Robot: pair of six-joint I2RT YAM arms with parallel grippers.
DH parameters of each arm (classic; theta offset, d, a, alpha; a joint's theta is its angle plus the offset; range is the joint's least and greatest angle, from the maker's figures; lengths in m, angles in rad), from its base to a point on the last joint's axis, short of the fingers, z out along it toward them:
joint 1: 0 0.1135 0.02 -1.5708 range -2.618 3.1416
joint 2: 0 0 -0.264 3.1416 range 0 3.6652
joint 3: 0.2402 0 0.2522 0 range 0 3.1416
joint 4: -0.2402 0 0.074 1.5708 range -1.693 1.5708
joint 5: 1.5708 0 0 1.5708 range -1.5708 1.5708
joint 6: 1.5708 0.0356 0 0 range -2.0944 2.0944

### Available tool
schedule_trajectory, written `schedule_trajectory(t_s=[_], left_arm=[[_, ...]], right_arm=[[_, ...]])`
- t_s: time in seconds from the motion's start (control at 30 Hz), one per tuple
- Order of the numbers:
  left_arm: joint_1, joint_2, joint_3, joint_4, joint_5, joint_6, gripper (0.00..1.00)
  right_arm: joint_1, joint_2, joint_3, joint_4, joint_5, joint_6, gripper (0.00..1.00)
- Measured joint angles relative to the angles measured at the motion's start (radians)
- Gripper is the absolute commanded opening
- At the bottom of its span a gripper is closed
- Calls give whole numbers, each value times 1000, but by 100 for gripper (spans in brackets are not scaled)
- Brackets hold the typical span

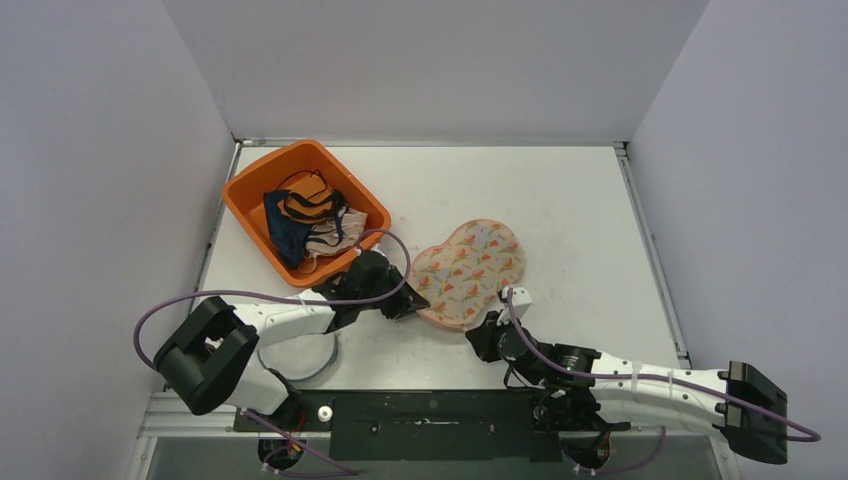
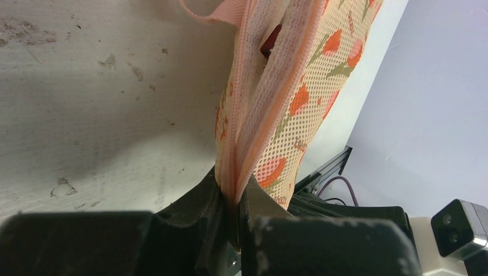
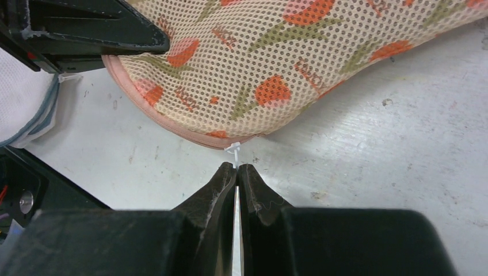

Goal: Unzip the laundry bag and remove the bra
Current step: Unzip the laundry bag at the center of the board.

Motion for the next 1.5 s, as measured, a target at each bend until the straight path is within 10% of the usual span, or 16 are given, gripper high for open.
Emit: schedule_trajectory(t_s=[0.2,0.37,0.57,0.97,1.23,1.37,1.5], left_arm=[[0,20,-12,27,7,-7,0],[-8,35,-12,48,2,-14,2],[-35,47,-12,56,-27,-21,0],[-163,-6,-119,125,-270,-157,0],[-224,-14,-123,128,-387,-232,1],[-235,13,-123,138,-395,-238,12],[-243,19,-120,138,-394,-227,45]], right_arm=[[0,2,-5,-15,21,28,10],[0,-11,-6,-27,24,42,68],[0,-46,-6,-74,30,109,98],[-62,-129,-214,92,161,541,100],[-246,167,-182,376,77,584,95],[-278,327,-156,547,10,575,69],[-291,422,-140,613,-58,531,36]])
